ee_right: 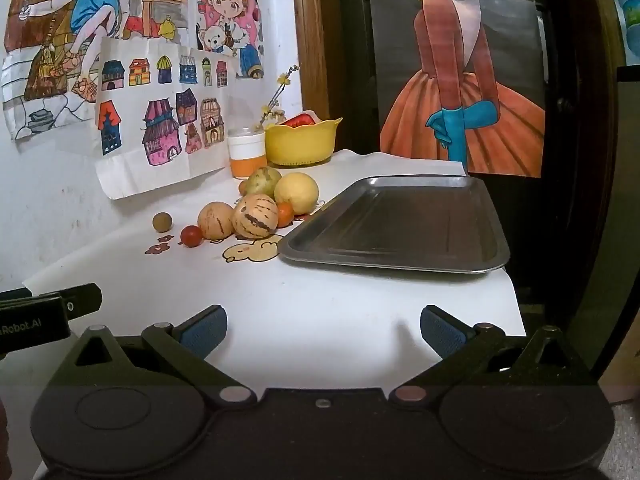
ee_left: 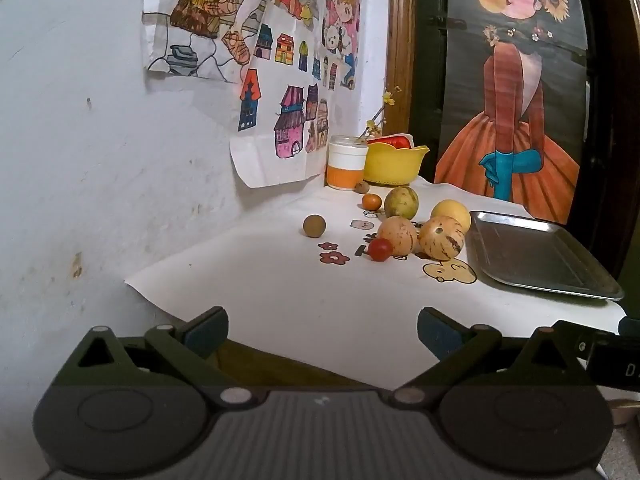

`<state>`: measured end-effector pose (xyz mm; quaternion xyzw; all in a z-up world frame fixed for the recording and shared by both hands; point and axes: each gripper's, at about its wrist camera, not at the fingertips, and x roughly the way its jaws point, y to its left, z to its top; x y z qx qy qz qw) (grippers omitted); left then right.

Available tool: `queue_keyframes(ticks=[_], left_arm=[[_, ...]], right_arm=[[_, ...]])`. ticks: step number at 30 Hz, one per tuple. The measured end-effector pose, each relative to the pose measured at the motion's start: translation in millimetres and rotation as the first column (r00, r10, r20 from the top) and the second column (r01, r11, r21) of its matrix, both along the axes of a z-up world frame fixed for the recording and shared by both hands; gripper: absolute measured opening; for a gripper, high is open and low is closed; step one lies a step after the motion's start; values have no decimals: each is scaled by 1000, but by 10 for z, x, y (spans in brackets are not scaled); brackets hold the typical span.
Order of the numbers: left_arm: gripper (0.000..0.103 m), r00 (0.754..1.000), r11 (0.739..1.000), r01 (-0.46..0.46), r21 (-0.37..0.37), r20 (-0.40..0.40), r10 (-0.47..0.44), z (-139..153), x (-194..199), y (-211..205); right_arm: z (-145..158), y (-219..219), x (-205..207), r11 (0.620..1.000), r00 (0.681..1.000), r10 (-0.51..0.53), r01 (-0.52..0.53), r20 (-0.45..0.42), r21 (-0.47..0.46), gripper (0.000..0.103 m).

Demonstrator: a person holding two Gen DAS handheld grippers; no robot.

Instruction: Organize fruits

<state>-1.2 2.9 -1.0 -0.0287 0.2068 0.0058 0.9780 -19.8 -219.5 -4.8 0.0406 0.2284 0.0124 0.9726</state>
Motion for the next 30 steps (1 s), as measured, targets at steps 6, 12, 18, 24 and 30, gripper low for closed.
queue_keyframes(ticks=[6, 12, 18, 24, 30], left_arm=[[103, 1000, 1000, -1, 0, 0, 1, -2, 0, -3], [103, 1000, 1000, 0, -1, -1, 0, -3, 2, 2], [103, 1000, 1000, 1, -5, -6, -1, -14, 3, 20], [103, 1000, 1000, -3, -8, -11, 3, -42, -4, 42], [103, 1000, 1000, -5, -9, -13, 4, -42, -6, 40]], right_arm=[[-3, -5, -5, 1000, 1000, 0, 0, 0, -1, 103], [-2, -7, -6, 1000, 1000, 1, -1, -1, -1, 103], [-3, -2, -10, 1000, 1000, 1, -1, 0, -1, 103], [0, -1, -10, 1000, 1000, 1, -1, -1, -1, 103], [-1, 2, -12, 1000, 1000, 0, 0, -1, -1, 103]])
